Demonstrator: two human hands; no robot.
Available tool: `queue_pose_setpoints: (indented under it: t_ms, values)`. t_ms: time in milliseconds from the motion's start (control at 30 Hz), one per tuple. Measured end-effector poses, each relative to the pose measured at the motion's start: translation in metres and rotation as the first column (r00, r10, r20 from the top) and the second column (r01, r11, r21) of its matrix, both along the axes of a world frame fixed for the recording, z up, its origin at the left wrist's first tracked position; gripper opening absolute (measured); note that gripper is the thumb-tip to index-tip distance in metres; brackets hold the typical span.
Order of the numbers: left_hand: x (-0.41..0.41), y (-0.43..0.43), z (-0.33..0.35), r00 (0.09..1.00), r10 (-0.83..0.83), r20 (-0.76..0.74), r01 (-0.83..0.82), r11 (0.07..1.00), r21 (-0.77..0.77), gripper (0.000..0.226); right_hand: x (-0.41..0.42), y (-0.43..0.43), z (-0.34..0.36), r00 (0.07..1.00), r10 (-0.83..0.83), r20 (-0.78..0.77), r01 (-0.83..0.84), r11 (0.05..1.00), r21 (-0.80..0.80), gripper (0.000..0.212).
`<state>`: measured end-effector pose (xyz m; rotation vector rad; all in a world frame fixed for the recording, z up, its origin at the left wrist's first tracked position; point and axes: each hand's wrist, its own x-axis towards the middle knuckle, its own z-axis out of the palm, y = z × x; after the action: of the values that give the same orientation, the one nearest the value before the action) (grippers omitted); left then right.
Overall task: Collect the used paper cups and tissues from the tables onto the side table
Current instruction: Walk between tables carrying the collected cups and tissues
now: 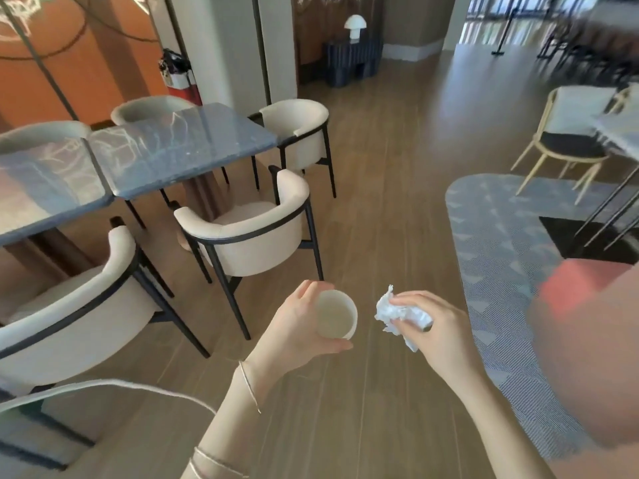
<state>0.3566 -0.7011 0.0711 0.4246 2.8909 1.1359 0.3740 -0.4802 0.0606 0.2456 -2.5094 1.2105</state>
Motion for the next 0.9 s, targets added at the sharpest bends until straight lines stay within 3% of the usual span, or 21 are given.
queue_pose_setpoints:
  t_ms: [267,633,900]
  values:
    - [-0.123,0.044,-0.031,1.000,0.007,0.011,-0.007,1.000,0.009,0.083,-0.119,0.042,-0.024,0.999,-0.025,0.047,0.025,1.000,-0.003,0.025]
    - [-0.334,0.138,-0.009,0.998,0.041,-0.042,-0.039,0.999,0.036,0.084,-0.349,0.136,0.017,1.000,0.023,-0.004,-0.023,0.999,0.044,0.027]
    - [-0.459,0.164,-0.020,0.999,0.034,-0.009,-0.033,0.998,0.048,0.084,-0.469,0.165,0.011,0.999,0.040,0.022,-0.040,0.999,0.005,0.028]
